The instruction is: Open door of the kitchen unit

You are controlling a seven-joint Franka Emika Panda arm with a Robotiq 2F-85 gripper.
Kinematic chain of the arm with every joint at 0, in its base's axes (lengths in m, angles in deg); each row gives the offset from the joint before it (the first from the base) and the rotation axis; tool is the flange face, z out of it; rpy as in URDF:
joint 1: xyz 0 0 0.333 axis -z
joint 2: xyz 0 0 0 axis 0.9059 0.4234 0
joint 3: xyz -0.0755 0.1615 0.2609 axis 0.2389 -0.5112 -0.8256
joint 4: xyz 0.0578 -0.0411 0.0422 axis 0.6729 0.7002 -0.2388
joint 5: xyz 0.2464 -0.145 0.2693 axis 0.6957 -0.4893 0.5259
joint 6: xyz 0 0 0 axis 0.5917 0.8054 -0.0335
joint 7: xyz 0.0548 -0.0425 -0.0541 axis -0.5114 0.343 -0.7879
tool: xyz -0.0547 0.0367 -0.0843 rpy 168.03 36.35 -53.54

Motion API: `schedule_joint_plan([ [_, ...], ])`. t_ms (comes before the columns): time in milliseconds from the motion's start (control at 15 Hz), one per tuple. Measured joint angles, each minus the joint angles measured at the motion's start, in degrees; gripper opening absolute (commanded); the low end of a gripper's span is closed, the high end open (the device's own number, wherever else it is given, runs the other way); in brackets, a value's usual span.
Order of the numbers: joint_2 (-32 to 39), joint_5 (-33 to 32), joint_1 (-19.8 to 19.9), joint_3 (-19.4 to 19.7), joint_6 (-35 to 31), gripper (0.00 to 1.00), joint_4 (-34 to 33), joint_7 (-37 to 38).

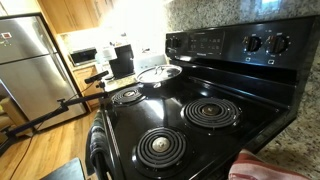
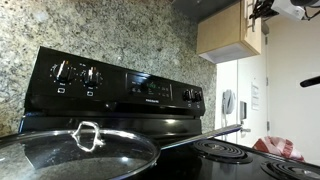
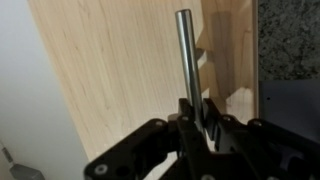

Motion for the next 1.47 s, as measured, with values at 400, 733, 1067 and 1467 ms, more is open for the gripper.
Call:
schedule_joint_plan([
  [400, 0.0, -0.1, -9.7, 8.4, 1.5, 0.05, 1.4, -3.7],
  [733, -0.9, -0.1, -15.3, 13.4, 1.5, 0.05, 3.2, -5.4],
  [1067, -3.6, 0.0, -19.2, 18.1, 1.5, 0.05, 6.4, -5.6],
  [1467, -6.8, 0.0, -23.4, 23.6, 1.5, 0.05, 10.0, -6.9],
])
